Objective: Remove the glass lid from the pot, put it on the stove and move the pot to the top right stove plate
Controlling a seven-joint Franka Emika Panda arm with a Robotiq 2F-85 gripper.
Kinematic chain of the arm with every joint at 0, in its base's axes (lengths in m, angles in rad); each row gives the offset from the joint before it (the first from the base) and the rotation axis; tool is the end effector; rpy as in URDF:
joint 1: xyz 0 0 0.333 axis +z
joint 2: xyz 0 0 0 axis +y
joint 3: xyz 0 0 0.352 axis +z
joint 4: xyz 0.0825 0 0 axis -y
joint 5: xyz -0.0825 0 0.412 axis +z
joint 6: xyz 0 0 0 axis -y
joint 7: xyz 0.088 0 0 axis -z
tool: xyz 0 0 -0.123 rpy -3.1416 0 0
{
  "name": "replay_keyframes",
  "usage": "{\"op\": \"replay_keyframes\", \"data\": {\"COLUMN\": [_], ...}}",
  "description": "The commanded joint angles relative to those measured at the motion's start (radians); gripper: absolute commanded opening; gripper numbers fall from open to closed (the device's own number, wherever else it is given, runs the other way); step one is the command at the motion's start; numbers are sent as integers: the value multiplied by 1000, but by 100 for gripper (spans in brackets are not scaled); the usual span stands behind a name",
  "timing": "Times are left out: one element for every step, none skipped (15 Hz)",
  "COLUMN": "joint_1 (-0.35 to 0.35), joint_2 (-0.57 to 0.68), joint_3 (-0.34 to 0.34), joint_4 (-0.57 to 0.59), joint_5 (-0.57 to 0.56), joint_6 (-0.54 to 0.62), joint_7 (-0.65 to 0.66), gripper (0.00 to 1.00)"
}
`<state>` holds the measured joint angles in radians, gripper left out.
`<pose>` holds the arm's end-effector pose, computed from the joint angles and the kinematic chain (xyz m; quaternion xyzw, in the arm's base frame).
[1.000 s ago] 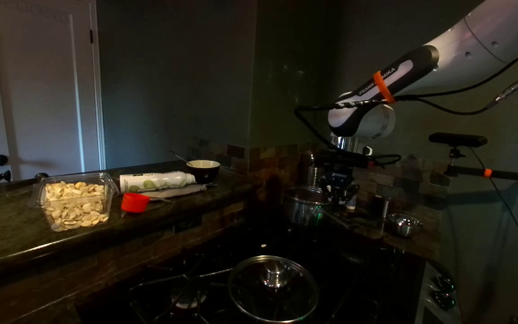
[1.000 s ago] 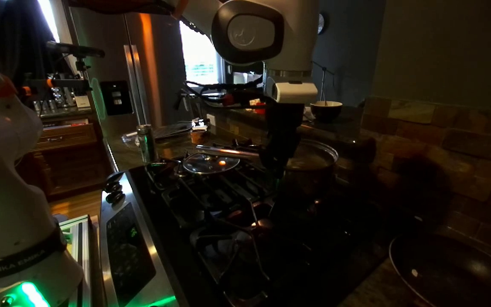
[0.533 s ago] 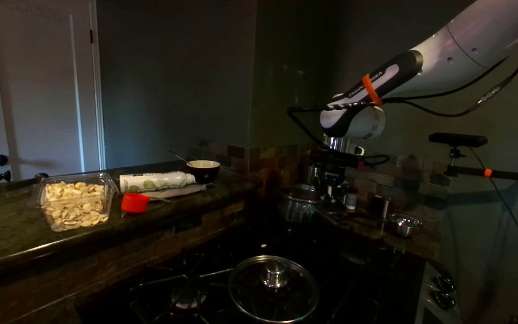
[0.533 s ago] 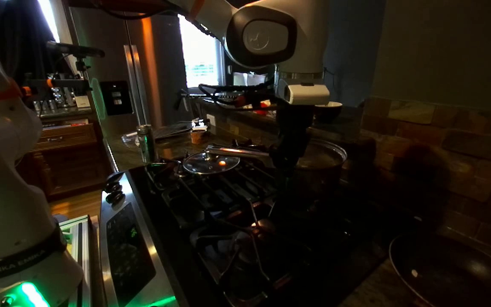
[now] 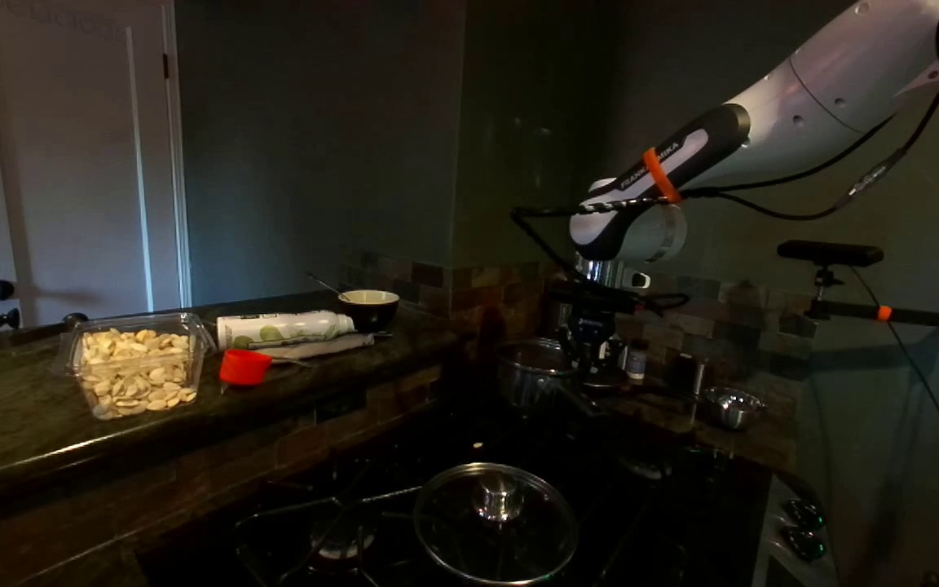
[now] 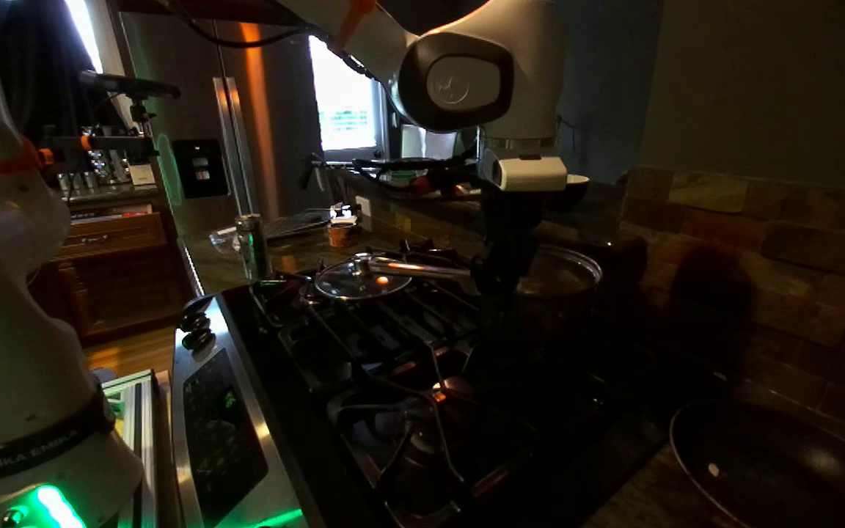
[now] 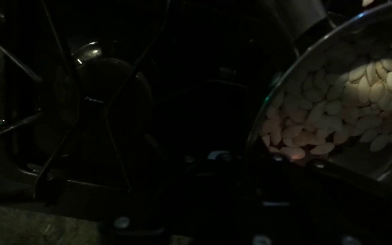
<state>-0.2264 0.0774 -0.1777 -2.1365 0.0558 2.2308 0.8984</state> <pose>0.5334 -0.2245 0.3757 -0.7850 0.6192 -0.0051 0.0171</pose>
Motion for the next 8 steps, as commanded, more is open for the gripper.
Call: {"op": "replay_keyframes", "data": {"joint_1": [23,25,27,28,29,28,28,27], "joint_2": [15,17,19,22,25,25,26,25], "joint_3": [-14,-15,-16,-17,-17,-17,-17,-17], "joint_4": [21,22,21,23,26,28,29,31], "joint_5": [-26,-38,-44,-54,-56,-45,-41,-41], "joint_6": [-3,-8,-9,-19,-24,-29,-31,-33], "joint_7": [48,58,65,70,75,68,66,66], "gripper": [2,2,2,2,2,32,33,39]}}
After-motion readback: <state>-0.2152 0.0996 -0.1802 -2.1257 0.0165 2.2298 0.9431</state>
